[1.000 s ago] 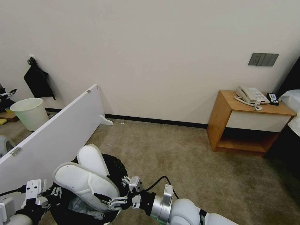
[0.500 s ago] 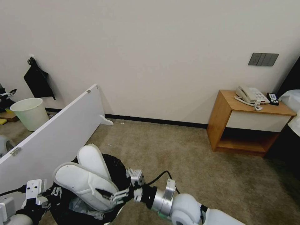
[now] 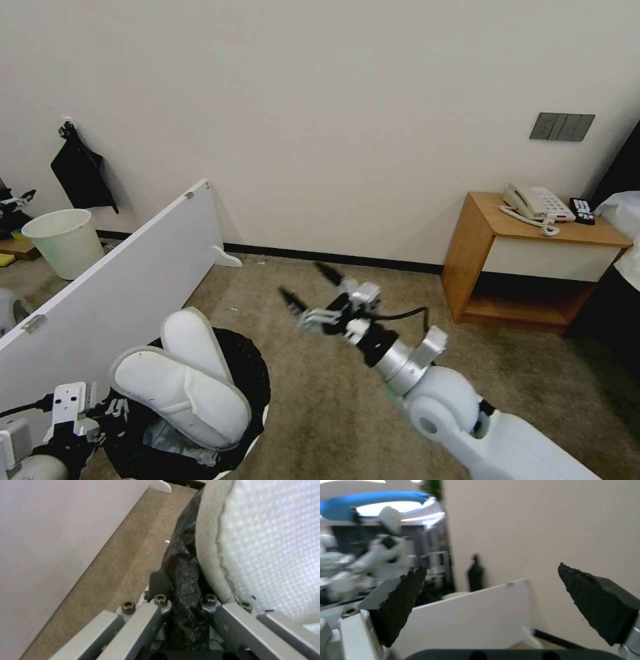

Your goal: Pick up the trash bin, then pick up the garbage from the floor and place it into the trash bin.

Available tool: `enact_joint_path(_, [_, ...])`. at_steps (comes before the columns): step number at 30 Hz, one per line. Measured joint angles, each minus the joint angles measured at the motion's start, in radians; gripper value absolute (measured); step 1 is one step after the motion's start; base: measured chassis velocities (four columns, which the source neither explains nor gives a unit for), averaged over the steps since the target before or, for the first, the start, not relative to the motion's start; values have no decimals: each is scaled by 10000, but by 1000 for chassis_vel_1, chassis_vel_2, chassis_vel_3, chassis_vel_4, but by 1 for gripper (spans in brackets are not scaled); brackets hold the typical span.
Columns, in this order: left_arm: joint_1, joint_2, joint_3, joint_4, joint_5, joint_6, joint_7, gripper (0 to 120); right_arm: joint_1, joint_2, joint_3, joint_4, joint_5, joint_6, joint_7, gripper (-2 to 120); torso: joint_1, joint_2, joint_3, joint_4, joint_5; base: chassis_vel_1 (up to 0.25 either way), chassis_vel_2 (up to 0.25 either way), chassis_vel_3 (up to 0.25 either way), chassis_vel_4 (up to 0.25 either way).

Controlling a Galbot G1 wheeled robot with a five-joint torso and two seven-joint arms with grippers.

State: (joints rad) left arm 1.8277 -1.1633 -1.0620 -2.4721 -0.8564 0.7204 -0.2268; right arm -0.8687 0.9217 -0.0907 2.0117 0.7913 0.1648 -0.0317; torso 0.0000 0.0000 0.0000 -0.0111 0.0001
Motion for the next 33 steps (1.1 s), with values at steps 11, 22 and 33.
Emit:
enact_joint_path(11, [-433,213,141,495,57,-70,121,3,-1875,239,2050,304,-1797,-132,1700,100,0,0,0,1,-2,0,0,0,0])
enact_joint_path(22, [-219,168,146,377,224,-249,415,3,-4776,813,4486,1398,-2846,-294,1050,100,0,0,-1,-1,0,0,0,0,0])
enact_joint_path(33, [-252,55,248,232,545,-458,710,3,-6650,3203,6191,1990,-5469,119,244,100,-1,0,-1,1,-2,0,0,0,0])
